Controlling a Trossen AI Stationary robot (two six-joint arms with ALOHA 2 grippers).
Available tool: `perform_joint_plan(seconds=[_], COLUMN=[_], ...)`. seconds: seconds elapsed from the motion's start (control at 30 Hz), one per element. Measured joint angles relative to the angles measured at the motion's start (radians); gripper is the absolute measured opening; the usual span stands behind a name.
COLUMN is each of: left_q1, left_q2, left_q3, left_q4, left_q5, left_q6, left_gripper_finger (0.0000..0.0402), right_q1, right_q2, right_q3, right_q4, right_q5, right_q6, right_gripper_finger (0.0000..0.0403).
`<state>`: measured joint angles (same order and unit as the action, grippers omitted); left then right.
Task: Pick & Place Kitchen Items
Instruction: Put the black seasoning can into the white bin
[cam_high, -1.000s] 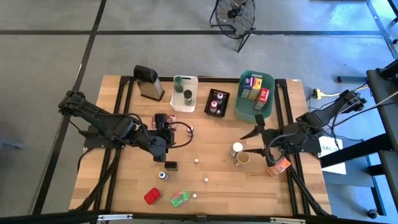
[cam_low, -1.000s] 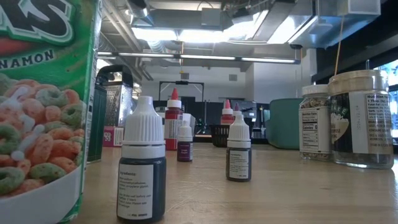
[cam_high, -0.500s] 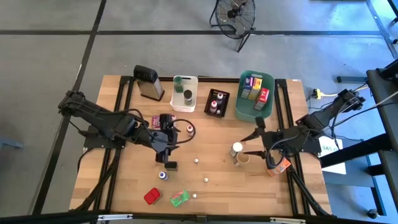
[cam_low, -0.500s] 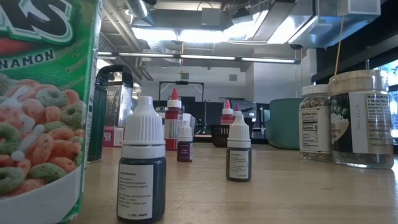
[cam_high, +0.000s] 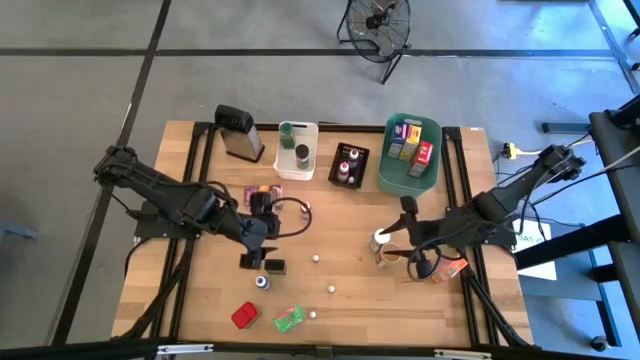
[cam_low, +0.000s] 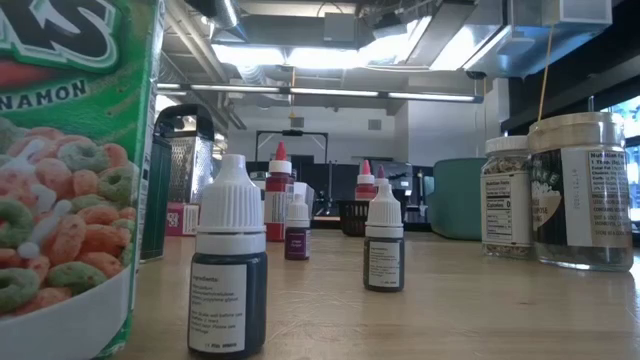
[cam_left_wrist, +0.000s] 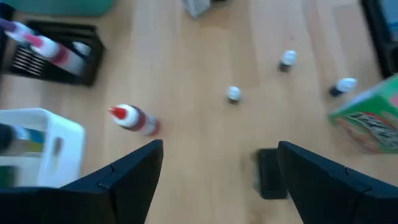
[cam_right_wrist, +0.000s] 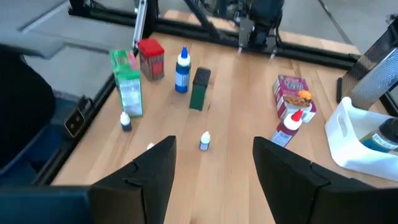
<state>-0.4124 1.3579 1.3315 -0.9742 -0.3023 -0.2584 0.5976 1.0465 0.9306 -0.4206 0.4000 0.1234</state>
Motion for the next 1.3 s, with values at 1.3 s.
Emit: perform_joint_plan(seconds=[1.3], left_q1=[-0.028], left_q2=[0.35], left_q3=[0.031], left_q4=[-0.036], left_q5=[0.188], left_q6=[-0.035], left_gripper_finger=[0.0308], right_q1=[-0.003], right_q2=[0.115], right_q3=[0.0], right_q4=[0.053], right_q5=[0.105], right_q6=[-0.011], right_gripper_finger=[0.0216])
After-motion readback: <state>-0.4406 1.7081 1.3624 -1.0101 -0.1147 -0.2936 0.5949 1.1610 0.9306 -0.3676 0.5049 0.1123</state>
